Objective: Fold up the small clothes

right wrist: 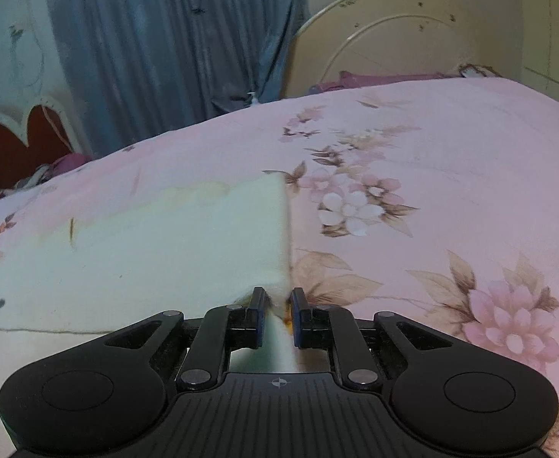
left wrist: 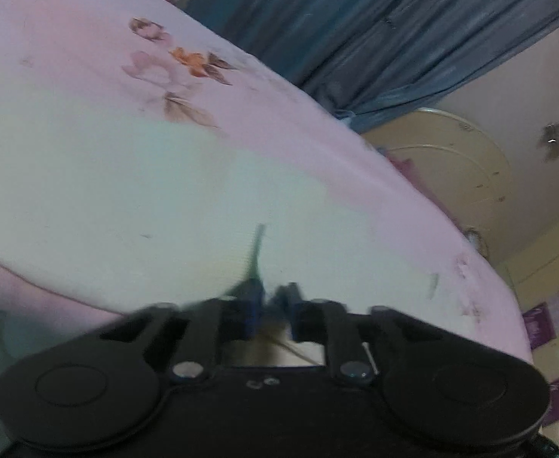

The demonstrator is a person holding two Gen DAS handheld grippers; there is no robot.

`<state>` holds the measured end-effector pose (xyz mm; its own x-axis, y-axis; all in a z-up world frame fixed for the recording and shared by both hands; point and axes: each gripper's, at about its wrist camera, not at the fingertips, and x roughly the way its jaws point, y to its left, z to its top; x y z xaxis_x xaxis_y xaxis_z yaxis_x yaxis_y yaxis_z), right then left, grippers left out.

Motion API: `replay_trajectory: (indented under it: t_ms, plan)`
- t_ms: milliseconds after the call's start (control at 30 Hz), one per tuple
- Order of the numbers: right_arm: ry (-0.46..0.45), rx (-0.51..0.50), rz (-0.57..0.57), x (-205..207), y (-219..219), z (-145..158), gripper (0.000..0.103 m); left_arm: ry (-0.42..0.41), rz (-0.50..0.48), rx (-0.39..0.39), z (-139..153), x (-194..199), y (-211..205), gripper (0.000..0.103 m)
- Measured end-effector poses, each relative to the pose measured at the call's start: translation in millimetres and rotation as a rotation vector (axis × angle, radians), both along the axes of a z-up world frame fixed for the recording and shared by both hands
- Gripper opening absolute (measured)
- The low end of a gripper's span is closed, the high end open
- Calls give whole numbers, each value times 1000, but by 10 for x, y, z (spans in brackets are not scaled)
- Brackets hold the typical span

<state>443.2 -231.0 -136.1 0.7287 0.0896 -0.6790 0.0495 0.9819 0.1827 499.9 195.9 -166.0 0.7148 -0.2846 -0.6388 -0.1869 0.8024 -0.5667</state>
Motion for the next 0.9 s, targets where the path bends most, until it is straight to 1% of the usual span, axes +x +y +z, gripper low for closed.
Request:
replay_trajectory:
  t_ms: [33,67,100,133,200,233,267,300,333,367,400,433,467,500,533,567,600,633,733,767,833,867,900]
  plan:
    - [35,-48,-13,33,10,-54,12,-2,24,3,11,-22,35,12]
    - [63,-54,-32,54,-31,-107,12,-6,50,30,47,-46,62,13]
    - [66,-25,-51,48,-108,-116,12,-18,64,74,114,-76,63,27]
    - [49,-22,-61,27,-147,-85,12,-45,59,108,194,-102,44,32]
    - [-37,-25,-36,-24,-134,55,12,-98,3,146,308,-99,-90,33]
    - [-59,-18,-11,-12,-103,91,12,-117,-44,157,345,-72,-196,33]
    - [-67,-6,24,33,-46,109,12,-124,-87,168,348,-28,-295,33]
    - [-55,13,60,103,21,87,12,-116,-133,181,321,22,-412,33]
    - [-27,29,90,171,86,39,12,-89,-165,193,269,74,-526,33]
    - [8,26,117,239,143,-35,12,-58,-179,211,202,116,-576,32]
    - [39,-17,117,283,169,-111,11,-41,-178,225,135,135,-576,25]
    - [32,-32,96,276,119,-119,11,-50,-167,215,107,116,-538,23]
    - [35,-26,69,270,53,-106,10,-50,-163,196,109,113,-482,23]
    - [40,-45,32,265,-11,-82,10,-49,-157,186,116,105,-441,24]
    - [38,-55,29,273,-35,-63,10,-53,-153,185,138,114,-435,27]
    - [23,-33,43,278,-53,-33,10,-70,-155,183,151,90,-471,37]
    - [4,-4,61,308,-54,-17,10,-90,-162,185,175,105,-536,42]
    - [-10,14,78,379,-26,-6,10,-104,-178,190,195,138,-624,42]
    - [-35,47,134,673,128,-18,10,-110,-246,165,207,313,-937,44]
    - [-42,48,160,768,206,-35,10,-108,-274,172,197,355,-1051,44]
    - [-35,35,223,919,324,-95,11,-110,-317,232,161,424,-1262,44]
    - [-39,7,239,980,359,-110,11,-110,-319,267,141,460,-1291,43]
    - [-35,-31,227,1055,339,-121,11,-107,-304,299,123,476,-1269,40]
